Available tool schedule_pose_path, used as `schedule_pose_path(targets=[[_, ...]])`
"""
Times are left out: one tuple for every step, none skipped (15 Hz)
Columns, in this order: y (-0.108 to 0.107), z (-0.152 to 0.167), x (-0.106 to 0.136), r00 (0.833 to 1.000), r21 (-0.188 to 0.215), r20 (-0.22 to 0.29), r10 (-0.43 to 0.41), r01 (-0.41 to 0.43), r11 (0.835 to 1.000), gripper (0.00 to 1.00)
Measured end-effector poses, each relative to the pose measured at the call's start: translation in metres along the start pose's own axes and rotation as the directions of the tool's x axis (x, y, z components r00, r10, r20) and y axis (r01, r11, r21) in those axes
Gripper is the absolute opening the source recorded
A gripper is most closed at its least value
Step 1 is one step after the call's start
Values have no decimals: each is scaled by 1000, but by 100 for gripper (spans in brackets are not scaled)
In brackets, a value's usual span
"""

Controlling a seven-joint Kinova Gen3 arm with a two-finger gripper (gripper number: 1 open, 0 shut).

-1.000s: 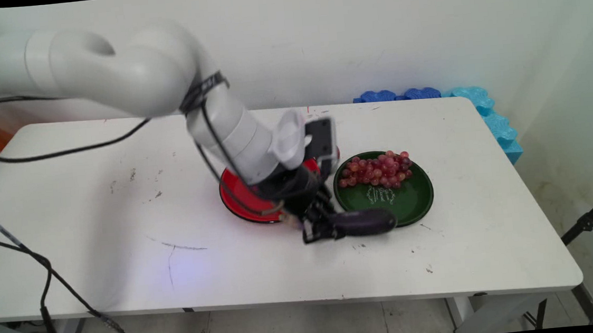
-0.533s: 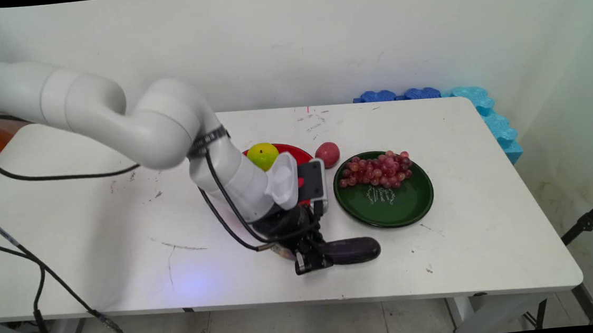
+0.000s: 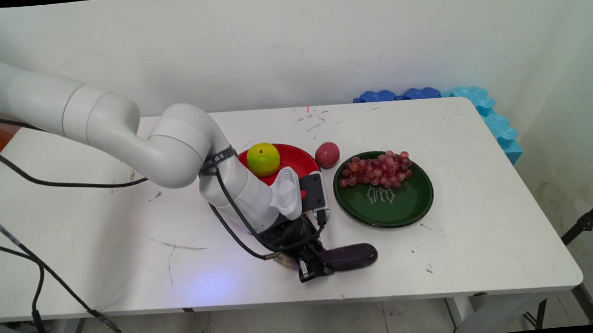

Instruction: Place the picked object on the table

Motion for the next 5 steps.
schedule_pose_path(targets=[[0,1,-1,1000,-2,-1,-4,4,1000,100],[1,1,-2,1000,-6,-4,-6,6,1000,100],[1,1,-3,1000,-10,-7,-8,8,1000,100],[2,-1,-2,1000,-14,-14,-8,7,1000,100],[2,-5,-1,1000,-15,-22,-7,7,1000,100]])
